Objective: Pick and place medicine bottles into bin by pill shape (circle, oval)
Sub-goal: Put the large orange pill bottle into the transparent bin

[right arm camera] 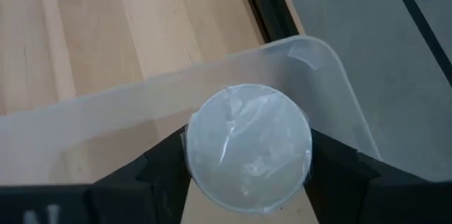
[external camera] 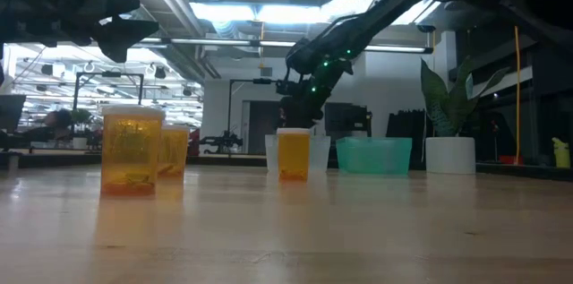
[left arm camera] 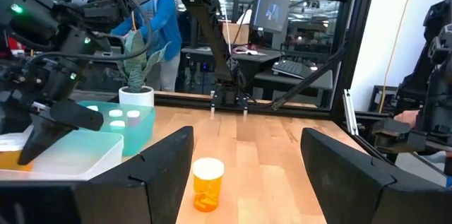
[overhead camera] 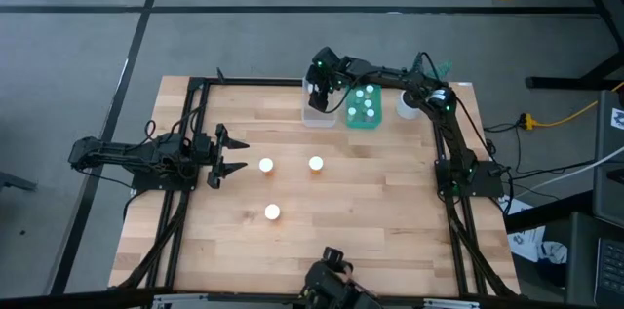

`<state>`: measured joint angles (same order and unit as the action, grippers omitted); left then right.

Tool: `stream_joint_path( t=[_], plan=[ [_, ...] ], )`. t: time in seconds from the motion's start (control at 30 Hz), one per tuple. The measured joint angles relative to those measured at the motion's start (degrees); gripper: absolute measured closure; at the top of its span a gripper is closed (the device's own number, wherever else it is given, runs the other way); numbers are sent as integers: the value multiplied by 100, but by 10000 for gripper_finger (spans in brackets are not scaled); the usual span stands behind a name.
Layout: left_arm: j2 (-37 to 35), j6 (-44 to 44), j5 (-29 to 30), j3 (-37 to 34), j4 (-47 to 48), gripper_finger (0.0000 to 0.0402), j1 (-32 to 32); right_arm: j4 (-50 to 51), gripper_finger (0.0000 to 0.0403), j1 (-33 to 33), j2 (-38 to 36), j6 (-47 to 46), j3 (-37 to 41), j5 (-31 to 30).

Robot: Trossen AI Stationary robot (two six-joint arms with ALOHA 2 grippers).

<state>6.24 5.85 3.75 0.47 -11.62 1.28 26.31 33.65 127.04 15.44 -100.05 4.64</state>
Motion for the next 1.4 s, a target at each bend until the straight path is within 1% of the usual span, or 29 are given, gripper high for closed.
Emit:
stream_joint_path(
  t=[0.17, 0.33, 0.43, 0.53, 0.63, 0.73, 0.87, 1.03, 1.17, 1.23, 1.3, 1.4],
  plan=[
    [1, 1, 0, 1, 0, 147, 0, 38, 141, 0, 0, 0, 0, 0],
    [2, 2, 0, 2, 0, 147, 0, 56, 137, -2, -42, 2, 1, 1],
    [1, 2, 0, 0, 0, 147, -1, 259, 136, -11, -175, -15, -26, 10],
    [2, 1, 0, 1, 3, 147, -1, 925, 136, -60, -326, -31, -297, 105],
    [1, 2, 0, 1, 11, 147, 0, 1728, 136, -168, -547, -171, -518, 409],
    [1, 2, 0, 0, 11, 147, 0, 2300, 136, -373, -875, -294, -484, 800],
    [2, 2, 0, 0, 9, 147, 2, 2849, 136, -818, -1368, -287, -257, 901],
    [0, 2, 0, 2, 7, 147, 2, 2885, 136, -1463, -1928, -127, 413, 898],
    [0, 2, 0, 1, 7, 147, 2, 2820, 136, -1829, -2405, -35, 1284, 867],
    [2, 2, 0, 2, 6, 147, 2, 2585, 136, -1934, -2674, -13, 1883, 855],
    [2, 2, 0, 0, 6, 147, 2, 2143, 136, -2000, -2934, -74, 2504, 857],
    [1, 2, 0, 0, 3, 147, 2, 1385, 136, -2037, -3281, -490, 3336, 840]
  ],
)
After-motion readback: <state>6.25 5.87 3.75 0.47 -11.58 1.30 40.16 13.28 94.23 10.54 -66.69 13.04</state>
